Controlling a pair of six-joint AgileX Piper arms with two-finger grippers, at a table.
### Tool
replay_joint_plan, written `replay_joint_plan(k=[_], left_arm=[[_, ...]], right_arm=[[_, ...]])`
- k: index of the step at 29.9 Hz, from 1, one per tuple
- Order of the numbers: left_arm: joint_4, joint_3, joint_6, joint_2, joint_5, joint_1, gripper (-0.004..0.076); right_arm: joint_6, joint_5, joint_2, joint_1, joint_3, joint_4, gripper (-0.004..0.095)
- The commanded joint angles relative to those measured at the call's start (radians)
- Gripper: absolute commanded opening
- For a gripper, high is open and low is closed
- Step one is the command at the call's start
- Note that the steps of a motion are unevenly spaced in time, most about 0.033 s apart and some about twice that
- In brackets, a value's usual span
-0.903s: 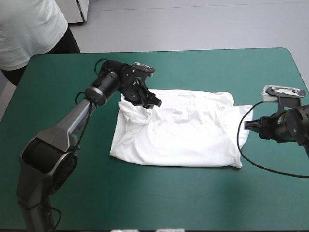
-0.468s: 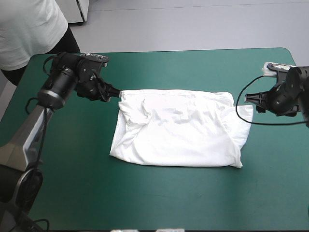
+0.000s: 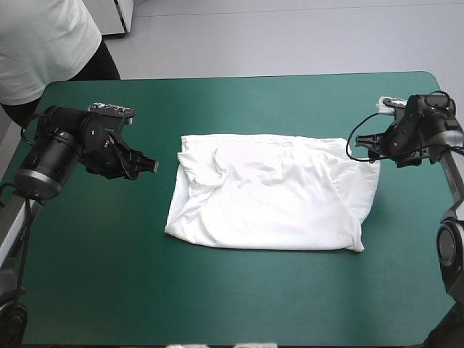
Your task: Fold the cloth
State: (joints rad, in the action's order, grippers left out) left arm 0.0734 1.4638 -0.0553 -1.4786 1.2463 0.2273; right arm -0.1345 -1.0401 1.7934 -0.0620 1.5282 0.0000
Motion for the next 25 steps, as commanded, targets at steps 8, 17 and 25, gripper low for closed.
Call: replay_joint_plan(k=[8,17,25], left_arm=[[-0.006,0.021,-0.010,0.041,0.004,-0.001,0.0398],[-0.006,0.021,-0.010,0.041,0.003,-0.001,0.0398],[-0.006,0.021,-0.004,0.041,0.003,-0.001,0.0398]], right_arm=[[0.010,0.119,0.083,-0.006,0.032,0.010,0.0581],[0.005,0.085,0.175,-0.006,0.032,0.022,0.0490],[-0.020,0.037,0.184,-0.006,0.032,0.024,0.0015]])
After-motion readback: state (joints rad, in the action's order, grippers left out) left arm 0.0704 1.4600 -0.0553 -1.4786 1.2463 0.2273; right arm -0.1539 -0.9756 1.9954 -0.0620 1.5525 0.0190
